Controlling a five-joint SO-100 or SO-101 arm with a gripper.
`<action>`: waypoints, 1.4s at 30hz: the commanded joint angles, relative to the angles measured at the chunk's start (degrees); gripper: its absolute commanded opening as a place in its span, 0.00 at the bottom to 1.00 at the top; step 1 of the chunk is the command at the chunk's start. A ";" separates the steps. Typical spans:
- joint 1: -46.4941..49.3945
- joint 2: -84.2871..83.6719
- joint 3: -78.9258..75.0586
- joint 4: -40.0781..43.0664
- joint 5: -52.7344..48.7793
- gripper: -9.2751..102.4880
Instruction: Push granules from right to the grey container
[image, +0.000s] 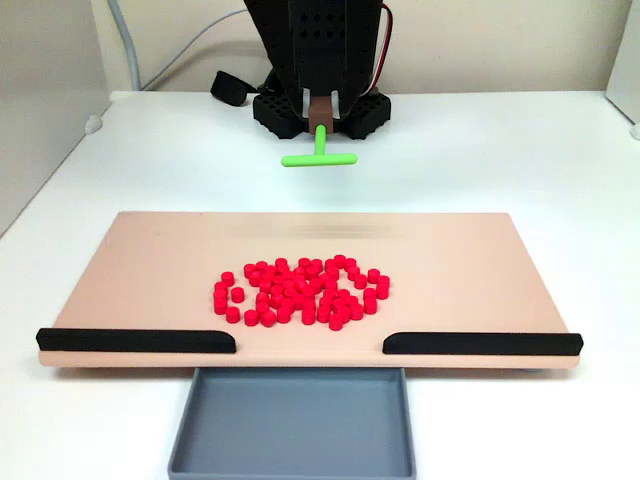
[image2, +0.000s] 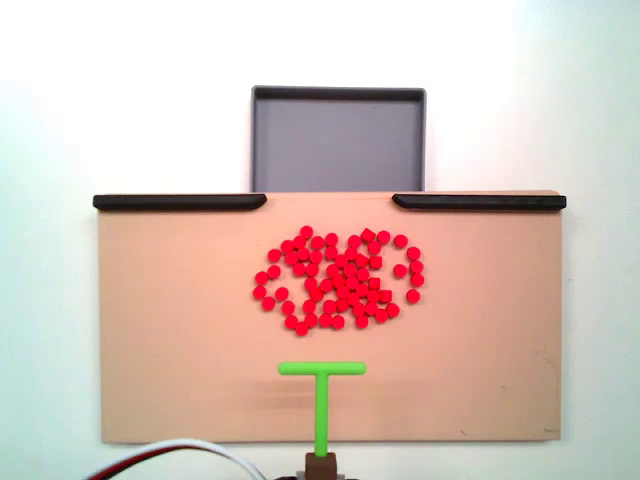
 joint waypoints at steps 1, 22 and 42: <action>-0.44 1.41 -1.85 0.00 0.70 0.08; -1.32 -0.09 -1.85 -0.09 1.32 0.08; 4.39 3.78 -1.85 -0.09 -13.54 0.08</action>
